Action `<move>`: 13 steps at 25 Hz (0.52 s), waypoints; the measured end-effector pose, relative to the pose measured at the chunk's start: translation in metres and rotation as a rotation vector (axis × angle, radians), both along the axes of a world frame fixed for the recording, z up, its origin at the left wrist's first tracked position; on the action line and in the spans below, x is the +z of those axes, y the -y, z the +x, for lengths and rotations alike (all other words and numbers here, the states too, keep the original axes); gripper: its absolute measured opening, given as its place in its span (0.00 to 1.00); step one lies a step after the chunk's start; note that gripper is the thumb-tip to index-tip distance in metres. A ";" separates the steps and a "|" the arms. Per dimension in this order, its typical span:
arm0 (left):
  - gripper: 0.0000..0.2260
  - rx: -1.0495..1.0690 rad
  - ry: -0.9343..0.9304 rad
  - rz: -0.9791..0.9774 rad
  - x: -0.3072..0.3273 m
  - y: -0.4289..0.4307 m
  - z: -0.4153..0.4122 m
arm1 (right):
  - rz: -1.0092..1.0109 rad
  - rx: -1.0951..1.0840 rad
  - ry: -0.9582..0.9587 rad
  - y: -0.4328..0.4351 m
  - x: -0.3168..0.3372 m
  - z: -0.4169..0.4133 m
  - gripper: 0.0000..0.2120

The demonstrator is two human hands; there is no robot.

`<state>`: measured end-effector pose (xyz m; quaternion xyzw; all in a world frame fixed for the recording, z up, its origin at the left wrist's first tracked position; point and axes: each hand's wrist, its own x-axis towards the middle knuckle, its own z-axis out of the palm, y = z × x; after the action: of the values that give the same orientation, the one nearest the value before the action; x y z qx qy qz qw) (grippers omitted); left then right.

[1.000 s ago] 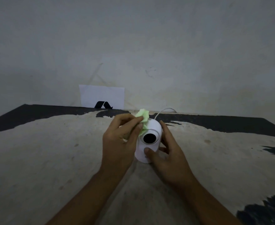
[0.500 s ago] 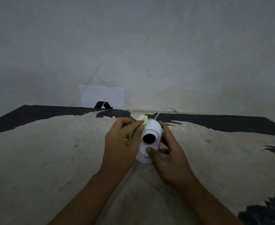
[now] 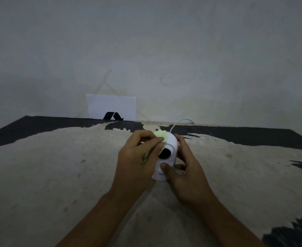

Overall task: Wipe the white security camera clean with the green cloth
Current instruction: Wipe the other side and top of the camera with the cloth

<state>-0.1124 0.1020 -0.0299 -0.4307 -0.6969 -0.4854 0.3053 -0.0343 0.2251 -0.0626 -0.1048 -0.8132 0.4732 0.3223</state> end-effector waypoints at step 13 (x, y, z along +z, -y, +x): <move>0.10 -0.031 0.429 0.077 -0.003 0.004 -0.008 | 0.032 0.061 0.022 -0.006 0.004 0.007 0.36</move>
<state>-0.1203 0.0984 -0.0330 -0.3162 -0.7201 -0.5969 0.1589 -0.0274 0.2313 -0.0583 -0.0799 -0.8268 0.4687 0.3005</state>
